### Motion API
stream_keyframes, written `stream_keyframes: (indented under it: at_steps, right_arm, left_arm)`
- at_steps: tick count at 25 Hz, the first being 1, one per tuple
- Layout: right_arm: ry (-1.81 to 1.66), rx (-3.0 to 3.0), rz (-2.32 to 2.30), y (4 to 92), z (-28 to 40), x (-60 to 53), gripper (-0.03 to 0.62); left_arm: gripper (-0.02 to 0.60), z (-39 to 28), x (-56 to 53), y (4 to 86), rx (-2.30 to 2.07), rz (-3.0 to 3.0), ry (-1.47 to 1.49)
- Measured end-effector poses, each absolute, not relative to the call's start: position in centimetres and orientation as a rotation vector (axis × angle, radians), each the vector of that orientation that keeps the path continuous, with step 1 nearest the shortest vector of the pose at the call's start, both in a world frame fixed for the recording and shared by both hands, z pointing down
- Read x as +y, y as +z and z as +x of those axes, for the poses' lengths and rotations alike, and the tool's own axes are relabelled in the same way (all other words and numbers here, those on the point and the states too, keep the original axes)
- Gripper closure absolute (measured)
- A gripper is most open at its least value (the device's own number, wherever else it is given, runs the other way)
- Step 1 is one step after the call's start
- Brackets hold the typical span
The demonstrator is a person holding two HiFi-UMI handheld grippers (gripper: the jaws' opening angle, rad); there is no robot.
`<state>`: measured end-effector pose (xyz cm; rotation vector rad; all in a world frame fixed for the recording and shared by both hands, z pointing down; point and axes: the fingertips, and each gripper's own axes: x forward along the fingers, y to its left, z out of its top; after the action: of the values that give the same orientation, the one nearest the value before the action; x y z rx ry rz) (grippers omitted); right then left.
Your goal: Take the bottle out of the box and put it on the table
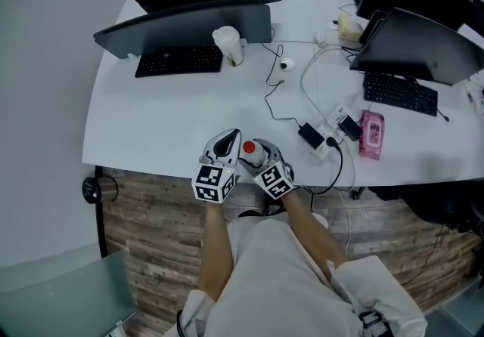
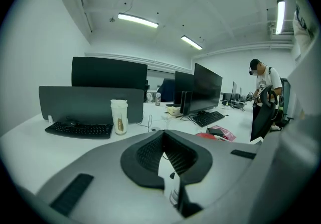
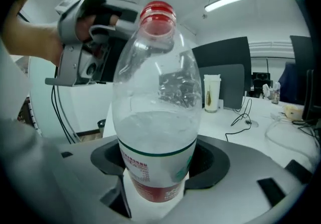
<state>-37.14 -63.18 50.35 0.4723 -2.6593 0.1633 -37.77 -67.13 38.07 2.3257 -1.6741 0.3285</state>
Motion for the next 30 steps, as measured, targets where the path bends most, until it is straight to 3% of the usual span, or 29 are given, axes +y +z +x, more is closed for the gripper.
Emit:
stream_keyframes:
  at_steps: [12,30]
  right_arm:
    - [0.254,-2.687,0.598,50.8,-35.9,-62.1,0.282]
    - [0.227,-2.697,0.766,49.0,-34.7,-61.7,0.26]
  left_arm:
    - [0.568,-39.5,-62.0,42.0,-1.747,2.152,0.29]
    - [0.569,-40.9,-55.8,41.0,-1.81,2.144,0.256]
